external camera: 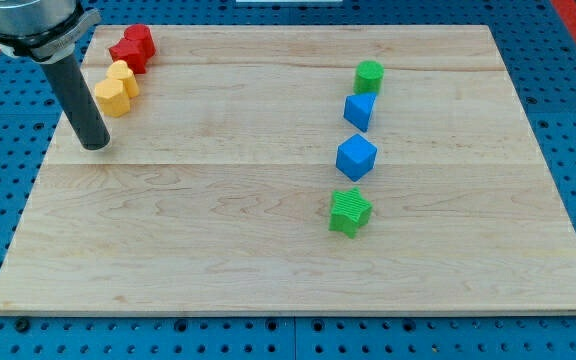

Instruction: Slide the triangle to the top right corner

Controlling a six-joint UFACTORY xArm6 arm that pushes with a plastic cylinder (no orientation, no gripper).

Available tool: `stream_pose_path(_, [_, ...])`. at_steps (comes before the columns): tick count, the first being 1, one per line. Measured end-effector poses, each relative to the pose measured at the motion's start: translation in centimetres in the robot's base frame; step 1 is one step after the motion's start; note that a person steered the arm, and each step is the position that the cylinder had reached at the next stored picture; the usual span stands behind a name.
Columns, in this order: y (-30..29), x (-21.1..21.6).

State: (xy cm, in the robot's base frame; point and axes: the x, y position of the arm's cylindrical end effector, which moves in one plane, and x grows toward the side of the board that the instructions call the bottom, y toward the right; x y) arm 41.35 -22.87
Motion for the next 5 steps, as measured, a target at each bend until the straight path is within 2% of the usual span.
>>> stream_pose_path(1, [5.2, 0.6])
stream_pose_path(2, [17.0, 0.0])
stream_pose_path(4, [33.1, -4.7])
stream_pose_path(5, [33.3, -4.8])
